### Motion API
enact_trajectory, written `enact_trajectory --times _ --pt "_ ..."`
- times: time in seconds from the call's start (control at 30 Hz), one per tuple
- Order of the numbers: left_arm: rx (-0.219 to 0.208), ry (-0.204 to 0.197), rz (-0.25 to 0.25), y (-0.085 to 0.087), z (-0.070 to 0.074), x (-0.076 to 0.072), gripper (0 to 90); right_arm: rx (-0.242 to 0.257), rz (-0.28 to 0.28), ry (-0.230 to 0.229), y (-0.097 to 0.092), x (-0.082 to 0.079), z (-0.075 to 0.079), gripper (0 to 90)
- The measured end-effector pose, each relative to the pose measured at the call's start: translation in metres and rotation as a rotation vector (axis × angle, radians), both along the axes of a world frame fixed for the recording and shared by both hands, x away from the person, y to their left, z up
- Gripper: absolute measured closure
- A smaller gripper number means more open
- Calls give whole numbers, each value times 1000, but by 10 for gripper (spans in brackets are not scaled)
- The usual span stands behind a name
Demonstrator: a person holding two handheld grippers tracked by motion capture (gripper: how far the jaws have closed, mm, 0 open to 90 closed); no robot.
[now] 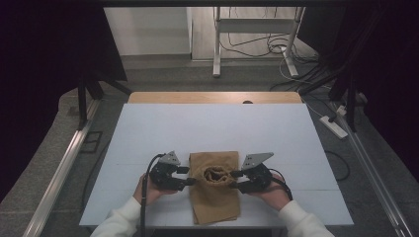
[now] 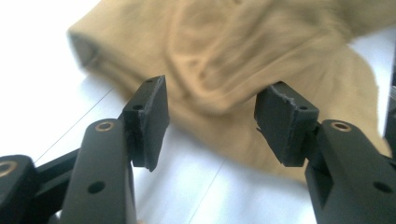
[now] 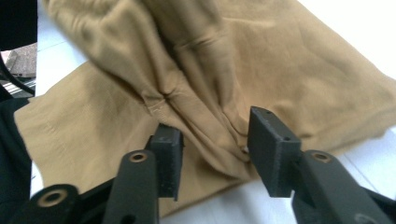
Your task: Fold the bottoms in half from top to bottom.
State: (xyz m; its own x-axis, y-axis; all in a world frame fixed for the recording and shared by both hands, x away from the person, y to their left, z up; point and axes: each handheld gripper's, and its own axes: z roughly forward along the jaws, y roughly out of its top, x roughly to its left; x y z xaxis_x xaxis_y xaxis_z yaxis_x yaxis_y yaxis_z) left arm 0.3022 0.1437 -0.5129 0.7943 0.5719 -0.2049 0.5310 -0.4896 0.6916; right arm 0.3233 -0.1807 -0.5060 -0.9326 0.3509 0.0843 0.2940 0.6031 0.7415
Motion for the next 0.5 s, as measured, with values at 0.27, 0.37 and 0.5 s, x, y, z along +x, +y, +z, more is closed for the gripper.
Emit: enact_trajectory --times 0.27,0.37,0.5 --pt "-6 -5 71 15 0 0 431 -16 -6 -17 -18 -12 5 480" --pt "-13 -13 90 14 2 1 409 5 -44 -15 -25 -10 7 468" --pt "-16 -13 105 11 3 2 393 16 -89 -12 -27 -4 7 437"
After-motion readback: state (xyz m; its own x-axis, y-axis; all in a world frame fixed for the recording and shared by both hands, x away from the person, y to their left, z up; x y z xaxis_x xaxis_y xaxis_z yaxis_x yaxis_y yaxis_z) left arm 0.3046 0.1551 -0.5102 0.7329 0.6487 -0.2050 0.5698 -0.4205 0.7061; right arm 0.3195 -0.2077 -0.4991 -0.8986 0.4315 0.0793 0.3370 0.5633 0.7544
